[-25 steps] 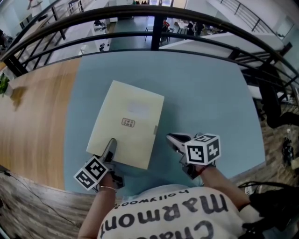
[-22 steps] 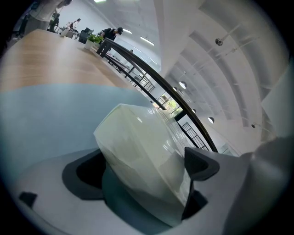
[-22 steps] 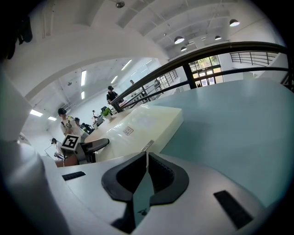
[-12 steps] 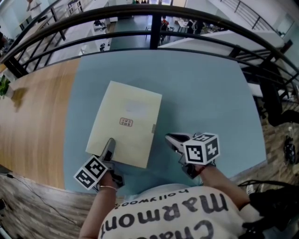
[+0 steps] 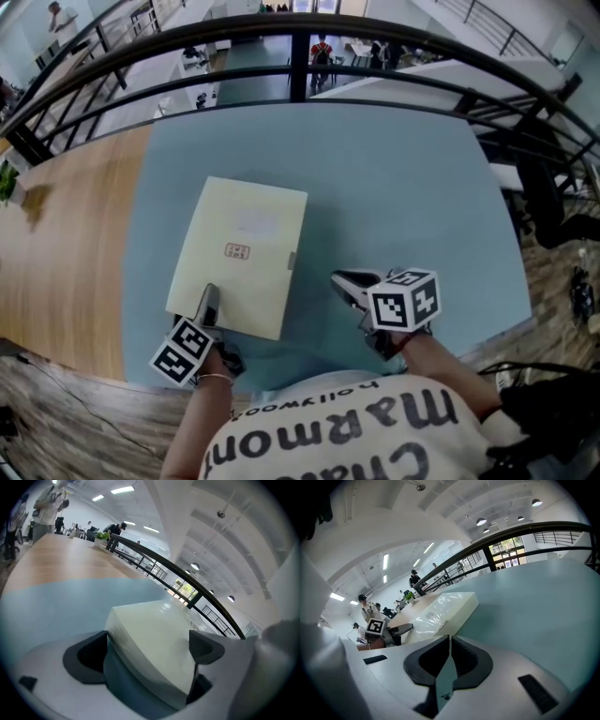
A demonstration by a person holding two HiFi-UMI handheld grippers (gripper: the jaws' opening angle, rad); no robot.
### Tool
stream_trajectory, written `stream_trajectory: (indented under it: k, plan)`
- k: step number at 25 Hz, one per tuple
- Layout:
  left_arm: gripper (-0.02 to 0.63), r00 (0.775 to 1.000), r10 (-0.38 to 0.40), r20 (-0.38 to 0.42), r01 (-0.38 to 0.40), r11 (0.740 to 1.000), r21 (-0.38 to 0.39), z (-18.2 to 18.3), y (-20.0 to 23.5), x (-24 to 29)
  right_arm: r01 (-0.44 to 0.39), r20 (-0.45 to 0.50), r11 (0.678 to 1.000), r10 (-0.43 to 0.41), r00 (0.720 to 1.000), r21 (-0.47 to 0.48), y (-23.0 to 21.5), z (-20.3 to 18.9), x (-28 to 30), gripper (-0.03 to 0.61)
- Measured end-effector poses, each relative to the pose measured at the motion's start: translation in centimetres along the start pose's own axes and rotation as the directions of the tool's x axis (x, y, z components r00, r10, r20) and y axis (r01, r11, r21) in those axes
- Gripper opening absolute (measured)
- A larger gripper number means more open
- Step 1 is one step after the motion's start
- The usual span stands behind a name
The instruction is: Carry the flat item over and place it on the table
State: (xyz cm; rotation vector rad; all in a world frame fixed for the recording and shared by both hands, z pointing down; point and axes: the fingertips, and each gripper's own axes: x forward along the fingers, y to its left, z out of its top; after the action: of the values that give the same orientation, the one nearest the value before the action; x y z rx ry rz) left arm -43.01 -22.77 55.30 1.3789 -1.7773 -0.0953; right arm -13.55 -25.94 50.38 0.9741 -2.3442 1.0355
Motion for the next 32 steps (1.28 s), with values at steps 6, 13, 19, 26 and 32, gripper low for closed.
stream_trajectory:
  k: [6,13,19,26,32]
  plan:
    - [0.535,0.997,0.059,0.047,-0.065,0.989,0.133,1.0,-0.3,-0.8,-0.001,-0.006,1.0,0.001,1.0,0.0,-0.4,-0.6,-1.0,0.04]
    - [0.495,0.987,0.045,0.155,-0.087,0.957,0.278,3.8,-2.3,-3.5,-0.021,-0.019,1.0,0.021,1.0,-0.023,-0.5,-1.1,-2.3,0.04]
    - [0.302,0.985,0.048,0.168,-0.1,0.944,0.314,2.6,-4.0,-6.0,-0.049,-0.032,0.997,0.047,0.998,-0.055,-0.4,-1.2,-3.5,0.041]
    - [0.043,0.971,0.013,0.239,-0.1,0.93,0.354,1.7,-5.4,-9.5,-0.111,-0.041,0.991,0.108,0.993,-0.078,0.2,-1.8,-4.2,0.04]
    - [0.034,0.969,0.022,0.244,-0.107,0.934,0.34,-0.3,-5.7,-12.0,-0.163,-0.036,0.984,0.161,0.986,-0.07,0.1,-2.3,-4.9,0.04]
